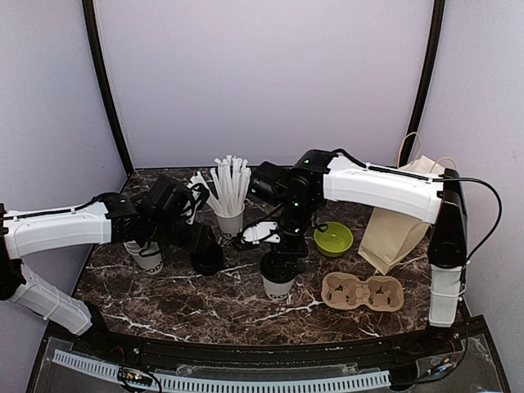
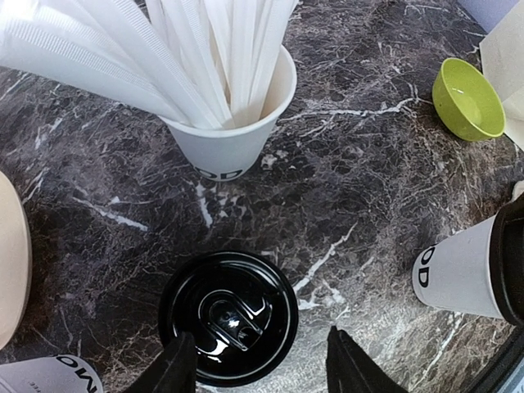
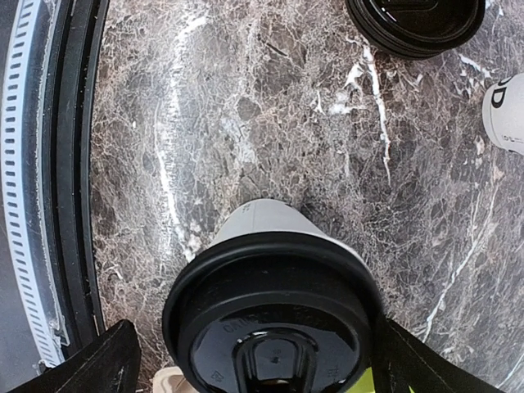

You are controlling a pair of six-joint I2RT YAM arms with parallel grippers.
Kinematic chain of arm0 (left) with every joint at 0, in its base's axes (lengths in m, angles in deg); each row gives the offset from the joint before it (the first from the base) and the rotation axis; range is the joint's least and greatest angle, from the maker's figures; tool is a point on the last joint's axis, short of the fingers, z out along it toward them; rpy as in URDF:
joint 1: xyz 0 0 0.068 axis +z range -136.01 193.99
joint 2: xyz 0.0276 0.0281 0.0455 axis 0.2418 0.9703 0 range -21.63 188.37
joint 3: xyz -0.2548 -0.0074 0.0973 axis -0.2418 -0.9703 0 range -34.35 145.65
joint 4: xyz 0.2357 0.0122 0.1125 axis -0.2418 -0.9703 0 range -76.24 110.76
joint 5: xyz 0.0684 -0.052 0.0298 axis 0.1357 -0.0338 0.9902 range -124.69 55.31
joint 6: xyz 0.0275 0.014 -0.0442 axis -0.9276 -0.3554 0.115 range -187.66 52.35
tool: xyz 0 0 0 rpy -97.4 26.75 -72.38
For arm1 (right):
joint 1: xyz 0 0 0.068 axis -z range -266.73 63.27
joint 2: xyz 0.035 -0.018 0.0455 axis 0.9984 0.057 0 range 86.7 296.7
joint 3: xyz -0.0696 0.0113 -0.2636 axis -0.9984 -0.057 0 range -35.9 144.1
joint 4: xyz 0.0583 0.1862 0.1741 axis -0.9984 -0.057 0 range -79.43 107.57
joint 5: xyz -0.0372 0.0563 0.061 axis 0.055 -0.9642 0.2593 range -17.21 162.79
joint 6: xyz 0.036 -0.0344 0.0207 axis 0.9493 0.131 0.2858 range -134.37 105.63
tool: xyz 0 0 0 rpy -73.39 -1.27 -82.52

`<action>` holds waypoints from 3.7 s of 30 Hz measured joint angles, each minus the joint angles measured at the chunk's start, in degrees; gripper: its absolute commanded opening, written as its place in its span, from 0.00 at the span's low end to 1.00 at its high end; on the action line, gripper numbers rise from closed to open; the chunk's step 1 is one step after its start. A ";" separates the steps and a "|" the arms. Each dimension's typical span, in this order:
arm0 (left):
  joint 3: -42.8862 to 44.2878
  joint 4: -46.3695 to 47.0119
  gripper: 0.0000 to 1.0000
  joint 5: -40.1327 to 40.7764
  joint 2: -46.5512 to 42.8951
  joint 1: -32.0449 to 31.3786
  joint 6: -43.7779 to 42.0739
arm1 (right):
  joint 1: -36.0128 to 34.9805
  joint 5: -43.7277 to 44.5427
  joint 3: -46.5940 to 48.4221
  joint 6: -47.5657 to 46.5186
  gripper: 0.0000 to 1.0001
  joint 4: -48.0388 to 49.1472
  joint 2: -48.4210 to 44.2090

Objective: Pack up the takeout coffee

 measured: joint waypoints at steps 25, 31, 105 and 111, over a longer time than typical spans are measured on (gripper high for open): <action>0.22 17.14 0.45 -30.36 6.36 -0.76 16.52 | 21.57 -23.61 -27.32 16.06 0.52 20.59 -22.73; 0.22 19.19 0.44 -33.33 10.38 -2.34 19.10 | 21.99 -31.26 -33.79 21.44 0.48 25.46 -21.18; 9.73 11.65 0.49 -26.25 16.22 -5.46 12.94 | 22.21 -40.96 -34.60 23.76 0.62 26.23 -14.16; 9.84 12.48 0.50 -26.03 15.85 -5.60 11.98 | 22.23 -39.08 -34.60 23.78 0.59 26.51 -14.14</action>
